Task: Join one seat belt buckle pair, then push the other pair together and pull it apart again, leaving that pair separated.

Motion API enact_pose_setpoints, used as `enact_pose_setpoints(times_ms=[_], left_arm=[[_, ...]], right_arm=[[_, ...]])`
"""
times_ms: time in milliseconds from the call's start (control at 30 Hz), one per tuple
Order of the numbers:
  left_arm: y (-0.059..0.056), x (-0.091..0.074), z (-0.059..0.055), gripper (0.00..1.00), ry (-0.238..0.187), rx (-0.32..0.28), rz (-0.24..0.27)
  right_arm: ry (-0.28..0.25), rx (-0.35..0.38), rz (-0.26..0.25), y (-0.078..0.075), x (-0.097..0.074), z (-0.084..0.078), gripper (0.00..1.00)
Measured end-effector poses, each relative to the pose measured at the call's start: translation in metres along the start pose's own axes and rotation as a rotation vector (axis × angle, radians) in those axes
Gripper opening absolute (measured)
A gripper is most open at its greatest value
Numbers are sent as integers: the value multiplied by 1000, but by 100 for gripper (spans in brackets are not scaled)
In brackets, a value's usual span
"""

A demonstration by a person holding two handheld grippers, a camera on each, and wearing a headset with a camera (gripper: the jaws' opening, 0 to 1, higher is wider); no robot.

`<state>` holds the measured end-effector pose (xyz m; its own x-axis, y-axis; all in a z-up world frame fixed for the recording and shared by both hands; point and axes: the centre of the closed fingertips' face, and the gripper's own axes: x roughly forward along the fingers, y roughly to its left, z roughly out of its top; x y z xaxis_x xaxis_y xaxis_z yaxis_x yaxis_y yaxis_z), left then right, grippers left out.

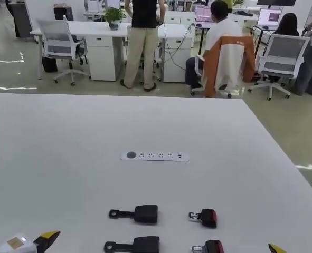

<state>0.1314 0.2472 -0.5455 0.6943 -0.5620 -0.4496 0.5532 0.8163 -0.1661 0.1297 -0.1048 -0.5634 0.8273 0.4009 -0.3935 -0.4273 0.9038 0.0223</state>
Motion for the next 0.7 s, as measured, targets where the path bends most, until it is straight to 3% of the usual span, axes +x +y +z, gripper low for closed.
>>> enact_pose_setpoints(times_ms=[233,500,700], left_arm=[[-6,11,1,100,23,11,-16],[-3,30,-4,100,45,13,-47],[-8,41,0,99,60,17,-66]], right_arm=[[20,-7,15,-1,10,-4,98],[33,-3,42,3,24,-6,97],[51,-1,63,3,34,-10,96]])
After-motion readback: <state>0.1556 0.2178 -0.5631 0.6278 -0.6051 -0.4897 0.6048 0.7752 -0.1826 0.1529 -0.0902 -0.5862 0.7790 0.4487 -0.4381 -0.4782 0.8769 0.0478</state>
